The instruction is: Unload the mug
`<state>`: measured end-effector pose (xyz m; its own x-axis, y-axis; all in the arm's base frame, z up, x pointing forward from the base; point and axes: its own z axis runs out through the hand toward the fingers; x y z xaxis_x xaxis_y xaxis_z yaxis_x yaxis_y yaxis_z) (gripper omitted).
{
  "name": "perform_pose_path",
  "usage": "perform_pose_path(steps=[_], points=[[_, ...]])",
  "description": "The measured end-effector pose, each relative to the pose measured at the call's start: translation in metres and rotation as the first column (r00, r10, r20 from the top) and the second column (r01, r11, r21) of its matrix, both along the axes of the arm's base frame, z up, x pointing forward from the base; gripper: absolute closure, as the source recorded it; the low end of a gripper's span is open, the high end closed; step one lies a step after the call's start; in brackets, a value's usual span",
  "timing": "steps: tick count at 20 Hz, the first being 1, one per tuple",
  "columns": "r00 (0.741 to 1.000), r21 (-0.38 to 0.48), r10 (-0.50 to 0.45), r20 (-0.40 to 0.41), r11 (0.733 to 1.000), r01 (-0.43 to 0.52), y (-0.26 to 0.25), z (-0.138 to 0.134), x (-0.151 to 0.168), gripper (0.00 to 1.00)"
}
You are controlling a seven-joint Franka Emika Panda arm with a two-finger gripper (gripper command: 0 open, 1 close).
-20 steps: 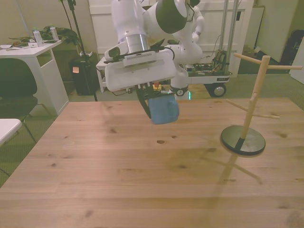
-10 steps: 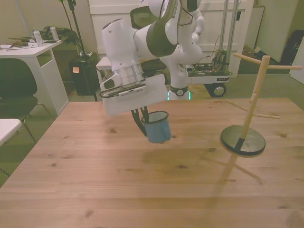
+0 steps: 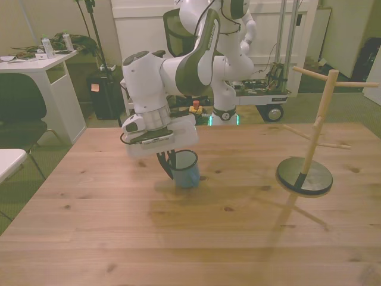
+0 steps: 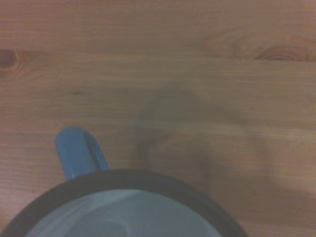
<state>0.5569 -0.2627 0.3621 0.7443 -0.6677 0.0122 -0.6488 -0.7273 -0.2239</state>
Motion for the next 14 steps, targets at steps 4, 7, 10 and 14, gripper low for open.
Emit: perform_pose_path(steps=[4, 7, 10, 14], points=[[1.000, -0.005, -0.008, -0.005, 1.000, 0.008, 0.000, 0.000, 0.000, 0.00], [1.000, -0.016, -0.003, -0.010, 1.000, 0.003, -0.001, 0.001, -0.001, 0.00], [1.000, -0.020, 0.001, -0.008, 1.000, -0.001, 0.001, 0.005, -0.002, 0.00], [1.000, -0.026, 0.011, 0.012, 1.000, -0.011, 0.006, 0.020, -0.006, 0.00]])
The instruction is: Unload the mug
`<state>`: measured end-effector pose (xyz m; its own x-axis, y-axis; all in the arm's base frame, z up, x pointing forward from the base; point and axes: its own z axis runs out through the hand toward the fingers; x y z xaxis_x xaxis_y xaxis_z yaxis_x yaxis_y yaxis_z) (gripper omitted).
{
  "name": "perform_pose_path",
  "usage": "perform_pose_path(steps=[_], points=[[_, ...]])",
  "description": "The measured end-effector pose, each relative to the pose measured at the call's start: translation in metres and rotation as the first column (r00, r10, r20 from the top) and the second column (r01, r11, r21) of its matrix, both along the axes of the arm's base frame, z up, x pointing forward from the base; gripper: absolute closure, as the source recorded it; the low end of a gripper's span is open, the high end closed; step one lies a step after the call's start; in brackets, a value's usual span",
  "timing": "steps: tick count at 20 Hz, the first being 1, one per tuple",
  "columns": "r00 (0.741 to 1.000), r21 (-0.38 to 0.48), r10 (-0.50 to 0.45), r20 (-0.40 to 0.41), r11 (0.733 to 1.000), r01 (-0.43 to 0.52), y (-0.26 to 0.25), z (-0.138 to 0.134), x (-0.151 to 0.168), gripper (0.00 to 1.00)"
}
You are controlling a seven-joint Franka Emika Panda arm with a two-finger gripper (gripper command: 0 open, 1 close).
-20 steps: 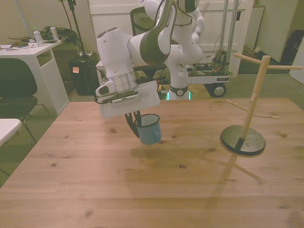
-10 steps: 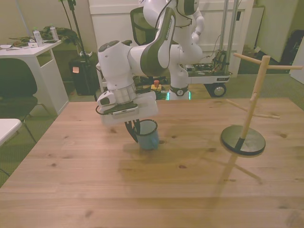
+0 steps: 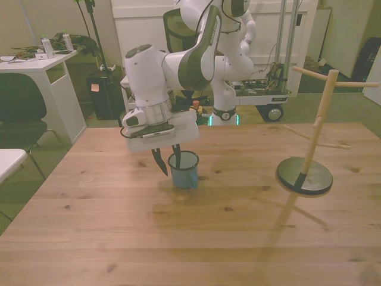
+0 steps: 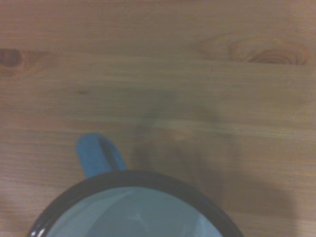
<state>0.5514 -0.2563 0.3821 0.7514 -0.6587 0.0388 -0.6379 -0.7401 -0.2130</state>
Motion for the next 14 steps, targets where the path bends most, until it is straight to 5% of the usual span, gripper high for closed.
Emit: perform_pose_path(steps=[9, 14], points=[[0.986, -0.007, 0.062, 0.157, 0.998, -0.062, 0.068, 0.106, -0.043, 0.00], [0.979, 0.016, 0.150, 0.141, 0.988, -0.154, 0.154, 0.103, -0.072, 0.00]])
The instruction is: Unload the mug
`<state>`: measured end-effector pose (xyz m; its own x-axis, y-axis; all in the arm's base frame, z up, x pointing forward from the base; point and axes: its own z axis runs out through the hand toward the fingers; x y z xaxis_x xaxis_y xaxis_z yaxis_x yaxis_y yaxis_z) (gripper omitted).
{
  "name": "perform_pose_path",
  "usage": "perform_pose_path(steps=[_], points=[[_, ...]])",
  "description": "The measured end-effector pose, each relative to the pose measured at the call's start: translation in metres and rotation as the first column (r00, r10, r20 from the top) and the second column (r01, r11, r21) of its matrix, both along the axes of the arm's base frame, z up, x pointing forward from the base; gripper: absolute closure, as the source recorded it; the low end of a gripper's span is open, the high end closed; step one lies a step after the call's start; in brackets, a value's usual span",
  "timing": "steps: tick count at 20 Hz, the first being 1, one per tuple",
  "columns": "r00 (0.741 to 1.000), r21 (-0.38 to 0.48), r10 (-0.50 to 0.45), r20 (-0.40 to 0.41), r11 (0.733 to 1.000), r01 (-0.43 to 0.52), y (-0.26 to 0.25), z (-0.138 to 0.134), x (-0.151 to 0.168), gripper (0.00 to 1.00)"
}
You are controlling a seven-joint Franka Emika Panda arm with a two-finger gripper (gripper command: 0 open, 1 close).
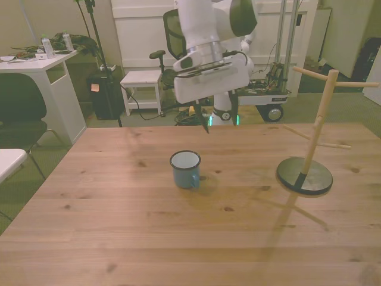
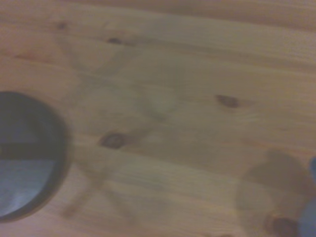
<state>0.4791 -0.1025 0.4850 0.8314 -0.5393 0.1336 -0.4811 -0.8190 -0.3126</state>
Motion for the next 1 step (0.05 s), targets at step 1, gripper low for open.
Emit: perform_pose_path(steps=[1], points=[[1.000, 0.003, 0.007, -0.005, 1.000, -0.007, 0.0110, -0.0027, -0.0070, 0.00]])
